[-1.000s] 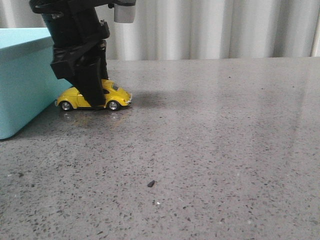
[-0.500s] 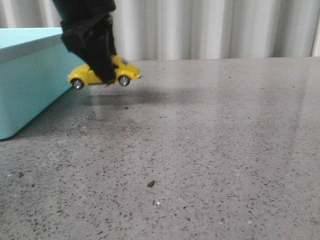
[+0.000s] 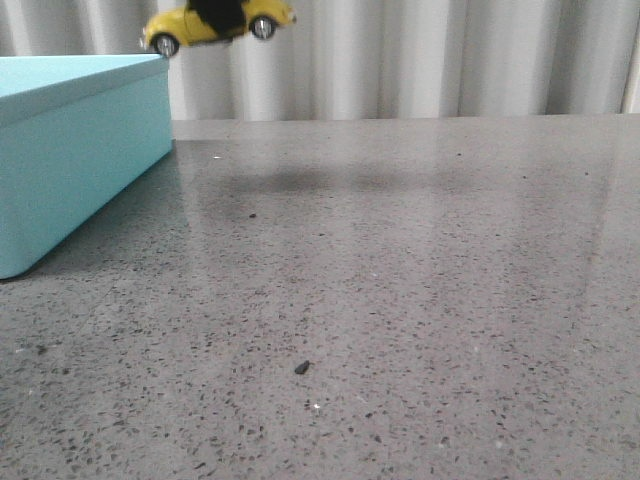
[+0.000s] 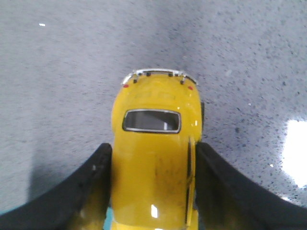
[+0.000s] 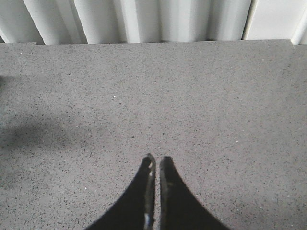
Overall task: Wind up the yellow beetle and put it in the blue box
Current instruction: 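Lift the yellow car with the left gripper, then lower the car into the blue box and open the left gripper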
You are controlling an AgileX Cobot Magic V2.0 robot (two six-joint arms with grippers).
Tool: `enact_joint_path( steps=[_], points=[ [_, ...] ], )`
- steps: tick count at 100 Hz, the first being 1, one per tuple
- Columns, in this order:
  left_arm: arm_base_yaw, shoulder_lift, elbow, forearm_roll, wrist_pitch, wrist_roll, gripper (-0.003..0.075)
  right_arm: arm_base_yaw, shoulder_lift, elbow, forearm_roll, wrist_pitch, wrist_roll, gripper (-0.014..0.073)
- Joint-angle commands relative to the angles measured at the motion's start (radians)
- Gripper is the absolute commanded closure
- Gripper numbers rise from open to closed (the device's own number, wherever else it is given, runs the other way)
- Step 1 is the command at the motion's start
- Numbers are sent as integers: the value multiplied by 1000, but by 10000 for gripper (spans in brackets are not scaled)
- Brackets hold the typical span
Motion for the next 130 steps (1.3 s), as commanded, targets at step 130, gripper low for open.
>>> enact_joint_path(
  steps=[130],
  points=[
    [400,-92,343,-18,-29,-420,554,-1,-7,-22,-6,-59,-8,655]
  ],
)
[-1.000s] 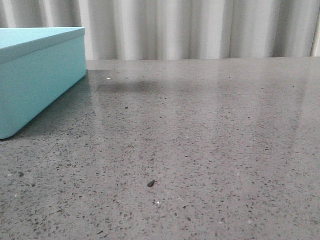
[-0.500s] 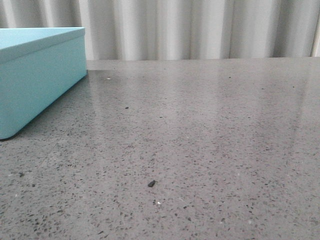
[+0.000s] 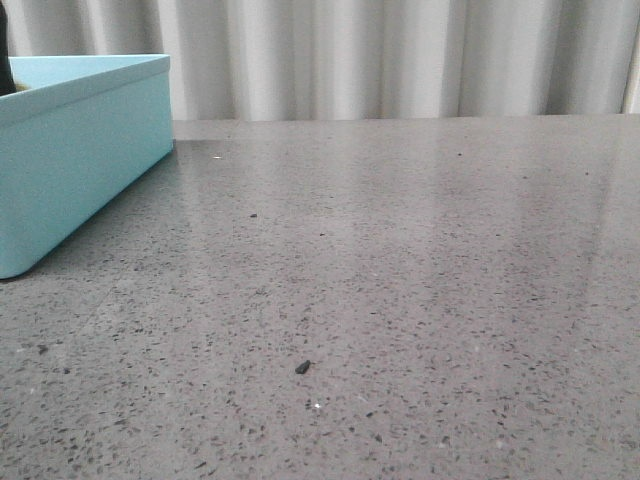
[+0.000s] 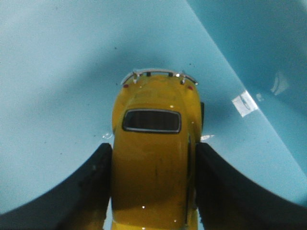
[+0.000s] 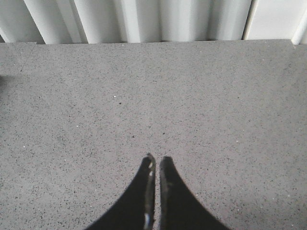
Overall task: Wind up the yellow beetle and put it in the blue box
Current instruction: 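Lower the car into the blue box and open the left gripper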
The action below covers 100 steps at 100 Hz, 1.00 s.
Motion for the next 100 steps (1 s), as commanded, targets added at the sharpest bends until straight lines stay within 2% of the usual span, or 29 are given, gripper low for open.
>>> enact_joint_path(
  steps=[1,55,62,74,81,100],
  points=[
    [2,-14,-19,-24,-35,-9,554,-1,-7,-22,-6,-59,-8,655],
    [2,72,-19,-26,-64,-9,547,-1,-7,-22,-6,-49,-8,655],
    [2,72,-19,-37,-58,-9,510,-1,-7,-22,-6,-49,-8,655],
    [2,72,-19,-56,-58,-9,356,-1,-7,-22,-6,-49,-8,655],
    [2,72,-19,-56,-62,-9,294,-1,-7,-22,-6,-49,-8,655],
    [2,72,-33,-54,-34,-9,276,-1,-7,-22,-6,-49,-8,655]
  ],
)
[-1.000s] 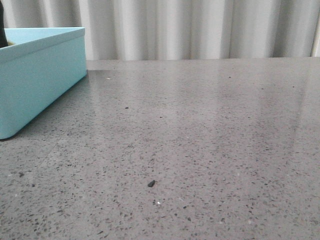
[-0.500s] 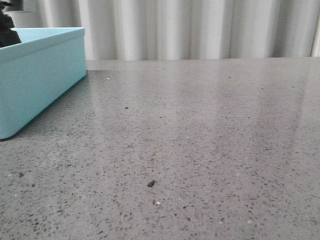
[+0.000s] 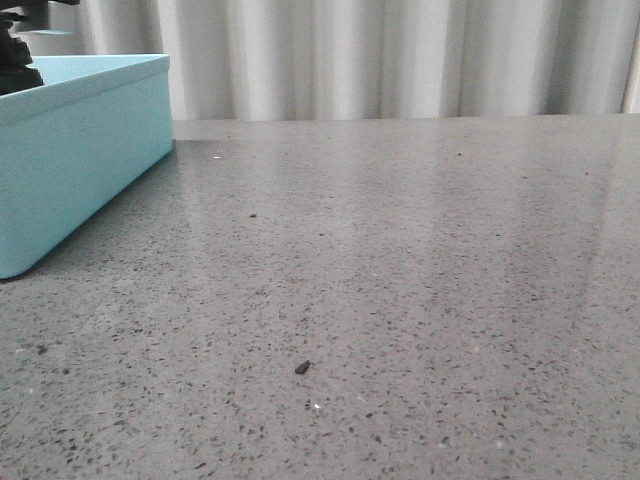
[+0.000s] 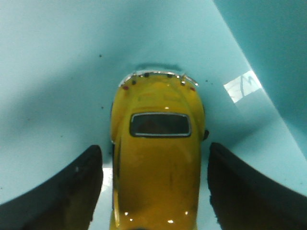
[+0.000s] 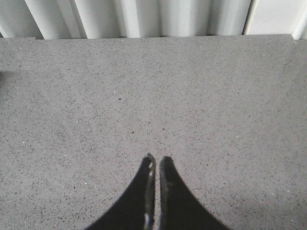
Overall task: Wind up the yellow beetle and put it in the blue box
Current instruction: 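Lower the car into the blue box and open the left gripper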
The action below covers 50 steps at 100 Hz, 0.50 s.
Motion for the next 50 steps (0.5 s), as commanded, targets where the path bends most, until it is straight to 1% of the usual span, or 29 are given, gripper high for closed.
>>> enact_joint_path(
  steps=[1,9,31,46,50],
  points=[
    [2,-45,-42,-23,20,-9,276,-1,-7,-22,-6,-63,-8,655],
    [2,-45,-81,-22,63,-9,276,-1,-7,-22,-6,-63,-8,655],
    [2,-91,-187,-22,65,-17,280,-1,-7,-22,-6,-63,-8,655],
    [2,-159,-204,-31,65,-25,282,-1,-7,-22,-8,-61,-8,655],
    [2,-183,-204,-36,65,-41,298,-1,-7,-22,-11,-64,-8,655]
  ],
)
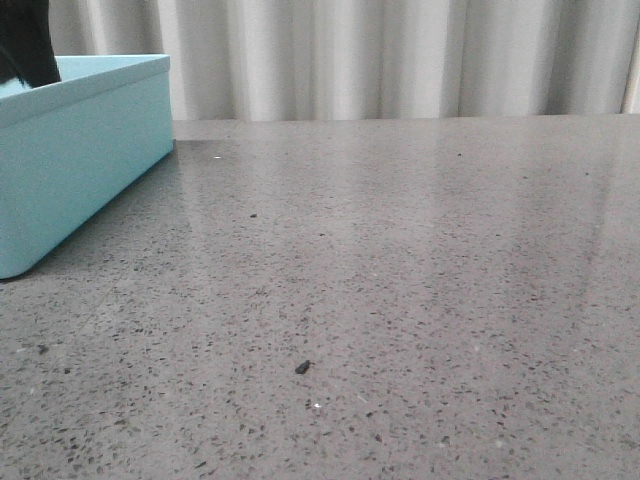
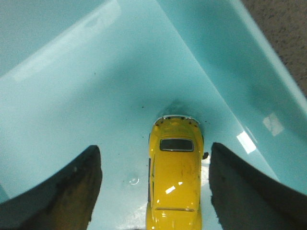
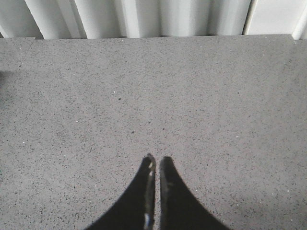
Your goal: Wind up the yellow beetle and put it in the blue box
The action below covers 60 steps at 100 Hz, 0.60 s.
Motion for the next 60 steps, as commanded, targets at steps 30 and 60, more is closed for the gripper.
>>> enact_joint_path(
  steps=[30,60],
  points=[
    [2,-273,-33,-152,33,-32,741,-1,-108,200,-50,-257,-8,655],
    [2,-419,-11,-213,7,-27,741,-1,-328,510,-138,-528,-8,655]
  ],
)
